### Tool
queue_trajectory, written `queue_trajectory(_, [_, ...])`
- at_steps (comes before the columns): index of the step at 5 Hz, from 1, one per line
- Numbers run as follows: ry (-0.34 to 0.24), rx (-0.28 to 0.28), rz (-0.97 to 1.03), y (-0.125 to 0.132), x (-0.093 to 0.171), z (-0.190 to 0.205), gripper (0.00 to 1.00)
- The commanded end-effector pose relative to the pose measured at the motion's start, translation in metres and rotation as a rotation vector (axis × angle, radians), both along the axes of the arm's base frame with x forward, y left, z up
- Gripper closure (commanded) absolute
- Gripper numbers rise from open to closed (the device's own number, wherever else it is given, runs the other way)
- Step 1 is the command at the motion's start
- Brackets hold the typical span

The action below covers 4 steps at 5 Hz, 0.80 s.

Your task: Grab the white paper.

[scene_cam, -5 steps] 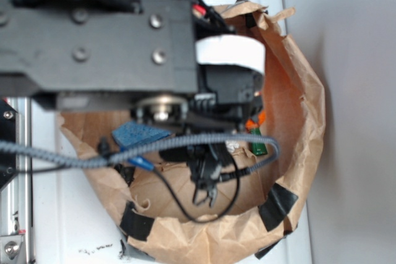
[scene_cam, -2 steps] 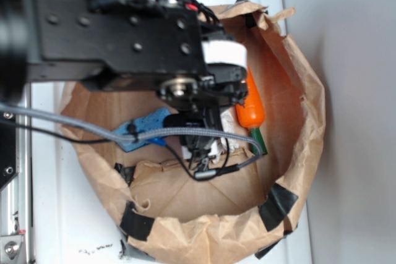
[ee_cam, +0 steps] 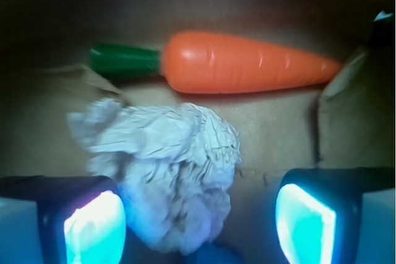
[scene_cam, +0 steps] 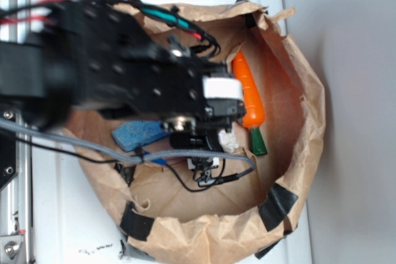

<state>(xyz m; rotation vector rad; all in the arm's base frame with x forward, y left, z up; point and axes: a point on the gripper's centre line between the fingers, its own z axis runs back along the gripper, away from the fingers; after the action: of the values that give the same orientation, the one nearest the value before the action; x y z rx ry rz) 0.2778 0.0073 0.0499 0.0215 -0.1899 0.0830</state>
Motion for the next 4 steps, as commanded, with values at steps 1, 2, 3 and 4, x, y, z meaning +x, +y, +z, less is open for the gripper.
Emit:
queue_trajectory(1, [-0.024,-0.016,-0.020,-0.006,-0.001,-0.005,0.00])
queue_trajectory(2, [-0.020,0.009,-0.002,-0.010,0.002,-0.018,0.00])
queue_trajectory(3, [-0.019,0.003,0.019,-0.009,0.004,-0.016,1.00])
queue_trajectory(4, [-0.009,-0.039,0.029,-0.007,0.006,0.000,1.00])
